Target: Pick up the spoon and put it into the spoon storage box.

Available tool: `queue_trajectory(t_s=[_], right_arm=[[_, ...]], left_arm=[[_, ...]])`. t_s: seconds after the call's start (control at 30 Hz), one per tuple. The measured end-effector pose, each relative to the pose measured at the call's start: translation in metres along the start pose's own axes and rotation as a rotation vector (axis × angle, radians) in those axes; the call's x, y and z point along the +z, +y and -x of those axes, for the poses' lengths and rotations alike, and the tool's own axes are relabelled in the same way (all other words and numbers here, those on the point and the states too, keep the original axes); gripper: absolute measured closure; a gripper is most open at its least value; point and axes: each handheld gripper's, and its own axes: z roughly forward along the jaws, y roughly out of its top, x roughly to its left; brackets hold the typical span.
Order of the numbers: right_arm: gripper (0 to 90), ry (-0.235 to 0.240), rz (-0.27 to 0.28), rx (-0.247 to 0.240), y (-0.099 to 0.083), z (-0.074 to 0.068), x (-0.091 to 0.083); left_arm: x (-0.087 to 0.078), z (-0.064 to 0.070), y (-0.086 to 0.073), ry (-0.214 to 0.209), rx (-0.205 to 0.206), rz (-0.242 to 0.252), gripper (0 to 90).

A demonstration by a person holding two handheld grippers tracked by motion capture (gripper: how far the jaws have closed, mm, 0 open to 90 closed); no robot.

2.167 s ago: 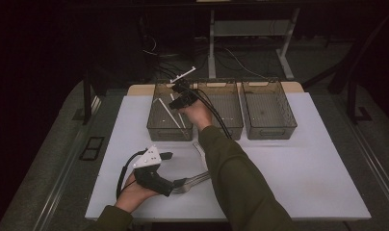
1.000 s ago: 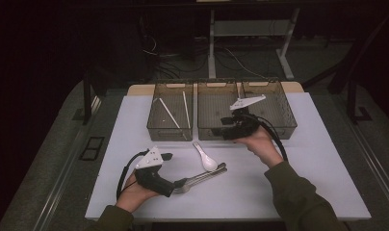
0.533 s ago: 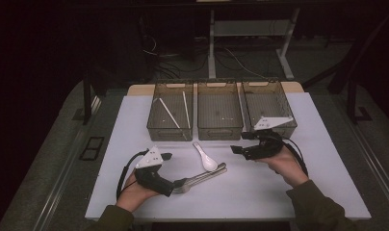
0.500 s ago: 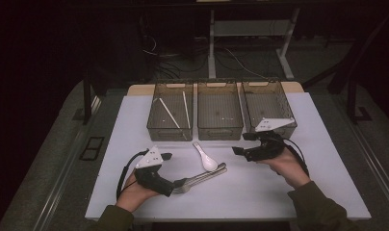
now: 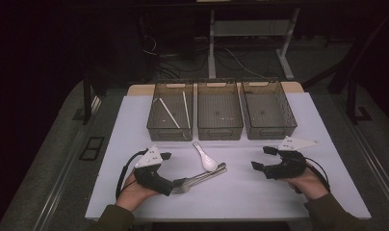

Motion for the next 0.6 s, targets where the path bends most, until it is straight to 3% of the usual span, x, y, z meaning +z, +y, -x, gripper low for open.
queue_trajectory(t_s=[0.3,0.5,0.6], right_arm=[[19.9,0.0,-0.01,0.011,-0.028,-0.001,-0.012],[19.8,-0.018,-0.015,0.011,-0.039,0.0,-0.021],[19.9,-0.022,-0.006,0.025,-0.042,0.0,-0.026]], left_arm=[[-0.001,0.0,0.001,-0.001,0.001,0.007,2.4],[0.001,-0.005,0.005,-0.02,0.014,-0.004,17.3],[0.003,-0.008,0.007,-0.031,0.017,-0.007,30.0]])
